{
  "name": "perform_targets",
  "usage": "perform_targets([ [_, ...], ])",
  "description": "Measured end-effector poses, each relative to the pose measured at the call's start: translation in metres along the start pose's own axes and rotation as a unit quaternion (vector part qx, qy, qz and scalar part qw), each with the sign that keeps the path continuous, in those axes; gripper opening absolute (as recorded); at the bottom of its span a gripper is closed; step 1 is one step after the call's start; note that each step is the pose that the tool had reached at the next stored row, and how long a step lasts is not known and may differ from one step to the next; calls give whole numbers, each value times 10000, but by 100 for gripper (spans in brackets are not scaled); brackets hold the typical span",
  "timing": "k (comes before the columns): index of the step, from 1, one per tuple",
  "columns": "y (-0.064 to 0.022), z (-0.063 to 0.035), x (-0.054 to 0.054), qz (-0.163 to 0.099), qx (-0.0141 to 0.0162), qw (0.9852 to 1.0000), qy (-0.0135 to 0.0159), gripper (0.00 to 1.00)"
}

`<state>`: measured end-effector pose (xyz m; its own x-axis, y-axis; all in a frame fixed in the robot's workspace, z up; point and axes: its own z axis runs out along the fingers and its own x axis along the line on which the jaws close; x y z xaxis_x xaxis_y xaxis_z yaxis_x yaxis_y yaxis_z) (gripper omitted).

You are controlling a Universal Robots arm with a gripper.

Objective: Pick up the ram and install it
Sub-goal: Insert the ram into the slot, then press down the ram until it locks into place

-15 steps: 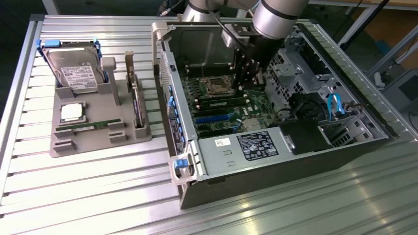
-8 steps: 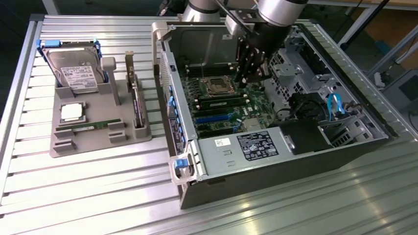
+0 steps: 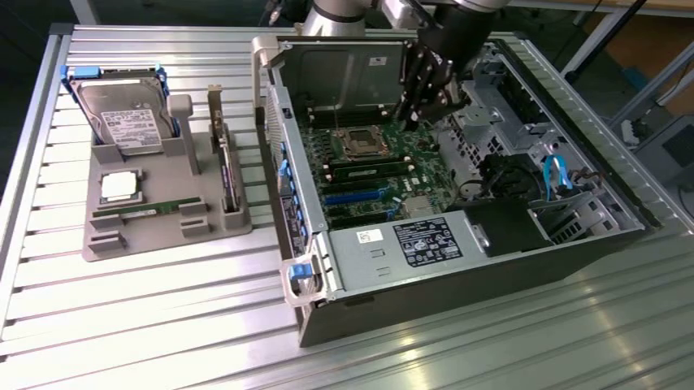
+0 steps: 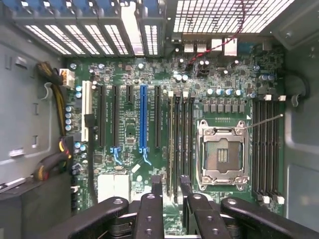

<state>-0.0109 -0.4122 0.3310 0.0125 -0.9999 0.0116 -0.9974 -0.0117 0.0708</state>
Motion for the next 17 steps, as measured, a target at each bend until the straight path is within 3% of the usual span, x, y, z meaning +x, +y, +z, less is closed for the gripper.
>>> perform_targets([
  [4,6,-88,1,2,-1,10000,32,27],
  [7,6,-92,1,2,2,10000,32,27],
  [8,15,-93,1,3,34,10000,34,27],
  [10,36,-94,1,-1,144,9999,36,27],
  [11,40,-93,1,-2,167,9999,35,27],
  [17,41,-94,1,-3,175,9998,36,27],
])
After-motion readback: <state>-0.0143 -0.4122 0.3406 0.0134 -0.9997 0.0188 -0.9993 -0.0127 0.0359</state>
